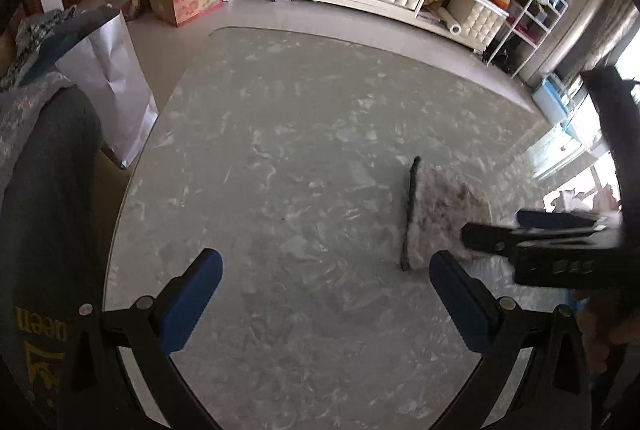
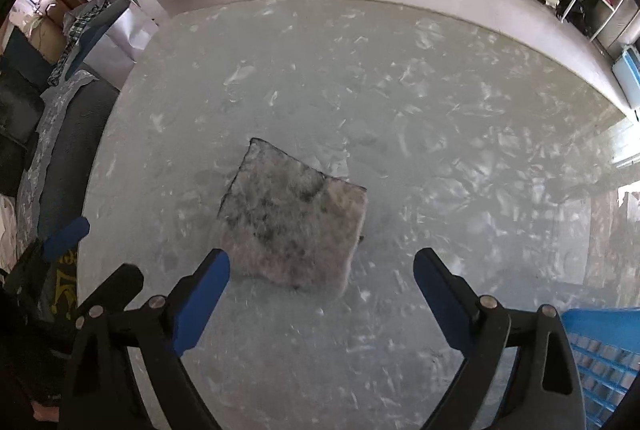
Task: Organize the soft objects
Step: 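Close the right gripper on the edge of the grey felt pad, then lift the grey felt pad into the basket and open the right gripper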
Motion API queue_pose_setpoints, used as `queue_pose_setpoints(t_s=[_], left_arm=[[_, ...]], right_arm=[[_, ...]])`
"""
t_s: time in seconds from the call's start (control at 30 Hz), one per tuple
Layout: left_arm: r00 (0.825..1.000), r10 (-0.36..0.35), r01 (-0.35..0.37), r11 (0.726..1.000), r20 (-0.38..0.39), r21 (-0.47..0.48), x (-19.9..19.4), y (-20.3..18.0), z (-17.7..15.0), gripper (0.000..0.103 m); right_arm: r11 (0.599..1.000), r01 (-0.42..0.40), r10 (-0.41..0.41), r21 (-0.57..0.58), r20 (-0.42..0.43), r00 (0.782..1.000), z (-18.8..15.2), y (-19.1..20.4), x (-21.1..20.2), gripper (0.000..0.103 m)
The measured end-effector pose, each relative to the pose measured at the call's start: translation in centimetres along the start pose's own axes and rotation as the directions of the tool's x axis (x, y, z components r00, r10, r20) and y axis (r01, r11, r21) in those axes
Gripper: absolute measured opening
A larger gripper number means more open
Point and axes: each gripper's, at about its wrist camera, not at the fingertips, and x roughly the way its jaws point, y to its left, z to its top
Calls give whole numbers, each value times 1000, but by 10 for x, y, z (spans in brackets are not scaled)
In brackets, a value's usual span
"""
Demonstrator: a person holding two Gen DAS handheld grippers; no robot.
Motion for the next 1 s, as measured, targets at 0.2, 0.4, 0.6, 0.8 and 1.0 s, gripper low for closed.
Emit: queue_pose_setpoints(t_s=[0.2,0.4,0.6,0.8,1.0], left_arm=[[1000,-7,7,1000,3,-7,2,0,1,103],[1000,-6,6,1000,-8,-12,4,-1,1,103],[1000,-7,7,1000,-8,15,3,-7,1,103],[1000,-29,29,999,-2,31,-2,-9,-1,103],[998,-57,57,998,5,37,-8,-12,-3,103]], right_arm=[[1000,2,-1,24,-36,999,-2,0,25,79],[998,55,-55,-22,8,998,-1,14,25,49],[998,53,-53,-35,15,998,-5,29,27,36],[999,21,-20,-44,24,1000,-16,32,24,18],[999,-6,8,-37,40,999,-37,31,13,15]])
